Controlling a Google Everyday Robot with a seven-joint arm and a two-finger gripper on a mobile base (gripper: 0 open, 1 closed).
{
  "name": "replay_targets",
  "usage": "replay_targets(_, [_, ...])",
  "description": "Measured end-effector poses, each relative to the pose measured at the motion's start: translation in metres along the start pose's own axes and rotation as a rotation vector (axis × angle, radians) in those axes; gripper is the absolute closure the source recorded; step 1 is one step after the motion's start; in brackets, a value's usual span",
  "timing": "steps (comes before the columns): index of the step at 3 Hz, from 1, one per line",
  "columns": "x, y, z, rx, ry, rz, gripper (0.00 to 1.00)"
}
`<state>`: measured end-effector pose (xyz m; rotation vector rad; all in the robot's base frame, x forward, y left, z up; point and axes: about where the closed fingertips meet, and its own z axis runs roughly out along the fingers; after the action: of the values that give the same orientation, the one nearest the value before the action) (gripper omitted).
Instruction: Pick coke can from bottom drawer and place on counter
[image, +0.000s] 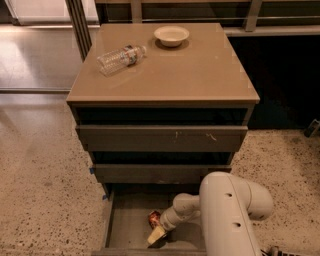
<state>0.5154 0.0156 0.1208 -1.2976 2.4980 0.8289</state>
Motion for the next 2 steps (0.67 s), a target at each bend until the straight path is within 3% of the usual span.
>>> replay_targets(2, [0.0000,0.0000,0.0001,0.000,0.000,0.000,0.42])
